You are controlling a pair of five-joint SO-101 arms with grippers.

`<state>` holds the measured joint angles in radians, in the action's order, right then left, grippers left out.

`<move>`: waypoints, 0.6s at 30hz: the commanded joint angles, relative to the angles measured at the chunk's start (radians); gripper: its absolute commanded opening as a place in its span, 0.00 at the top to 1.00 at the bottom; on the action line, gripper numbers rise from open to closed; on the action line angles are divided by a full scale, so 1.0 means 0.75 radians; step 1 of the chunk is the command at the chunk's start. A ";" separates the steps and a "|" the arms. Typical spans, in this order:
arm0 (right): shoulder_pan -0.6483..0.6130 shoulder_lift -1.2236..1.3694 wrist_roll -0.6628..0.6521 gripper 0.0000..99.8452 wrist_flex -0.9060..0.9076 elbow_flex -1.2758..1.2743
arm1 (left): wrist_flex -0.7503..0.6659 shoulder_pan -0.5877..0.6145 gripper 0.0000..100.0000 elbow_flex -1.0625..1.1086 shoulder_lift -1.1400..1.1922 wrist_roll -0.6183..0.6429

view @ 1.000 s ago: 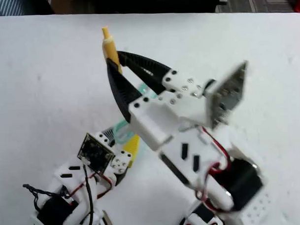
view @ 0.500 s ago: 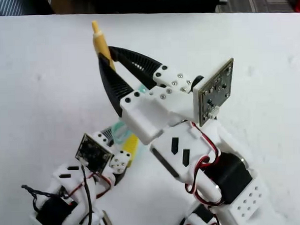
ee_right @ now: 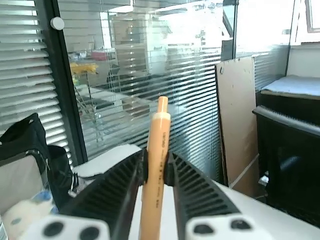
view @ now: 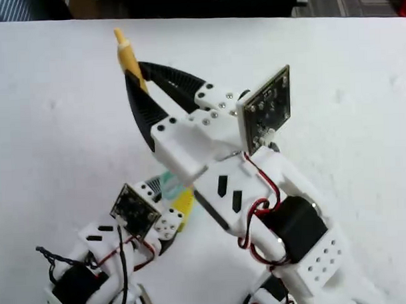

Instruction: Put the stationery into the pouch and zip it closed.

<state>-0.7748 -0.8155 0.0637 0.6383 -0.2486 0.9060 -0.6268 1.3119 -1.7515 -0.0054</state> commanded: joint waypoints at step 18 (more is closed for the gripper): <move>-0.011 -0.292 -0.106 0.98 0.467 0.047 | -0.084 0.142 0.98 -0.039 -0.005 0.014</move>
<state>-0.7718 -1.0119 0.0499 0.9252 -0.2225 0.8892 -0.5485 1.3134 -1.7499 -0.0054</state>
